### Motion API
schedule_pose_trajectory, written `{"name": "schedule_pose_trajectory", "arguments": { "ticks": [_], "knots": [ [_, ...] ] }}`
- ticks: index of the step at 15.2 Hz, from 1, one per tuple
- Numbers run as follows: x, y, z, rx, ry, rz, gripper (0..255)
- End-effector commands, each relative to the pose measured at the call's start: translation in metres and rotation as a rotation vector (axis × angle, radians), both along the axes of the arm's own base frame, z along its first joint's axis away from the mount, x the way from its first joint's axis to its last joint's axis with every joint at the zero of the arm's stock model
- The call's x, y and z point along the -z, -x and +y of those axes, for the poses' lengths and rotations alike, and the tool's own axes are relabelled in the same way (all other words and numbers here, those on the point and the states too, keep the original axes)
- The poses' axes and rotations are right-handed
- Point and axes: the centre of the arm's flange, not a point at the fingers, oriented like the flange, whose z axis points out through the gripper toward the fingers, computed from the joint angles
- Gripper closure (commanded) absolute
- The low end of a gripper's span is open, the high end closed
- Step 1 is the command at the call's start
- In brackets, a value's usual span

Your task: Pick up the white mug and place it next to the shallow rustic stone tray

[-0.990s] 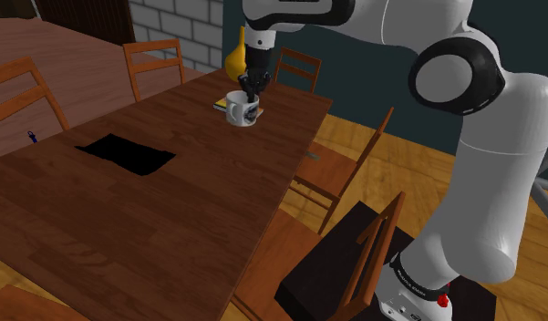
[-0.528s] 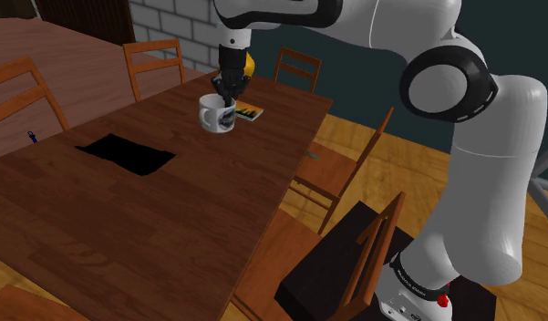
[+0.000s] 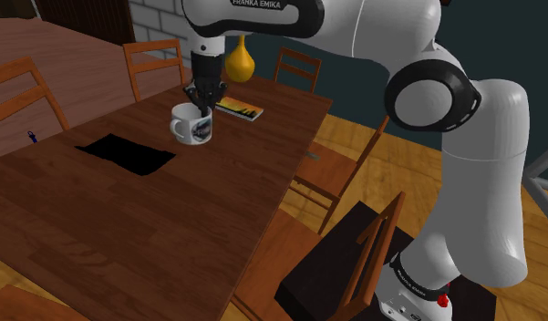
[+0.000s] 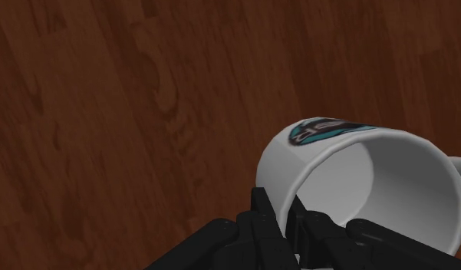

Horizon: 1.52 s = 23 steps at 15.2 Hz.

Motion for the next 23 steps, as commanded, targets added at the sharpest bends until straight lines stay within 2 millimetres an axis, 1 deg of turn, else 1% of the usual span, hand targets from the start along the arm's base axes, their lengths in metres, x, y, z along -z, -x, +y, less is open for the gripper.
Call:
{"name": "schedule_pose_trajectory", "arguments": {
  "ticks": [1,23],
  "knots": [
    [0.01,-0.001,0.002,0.001,0.0,-0.001,255],
    [0.126,-0.001,0.002,0.001,0.0,-0.001,255]
  ]
}}
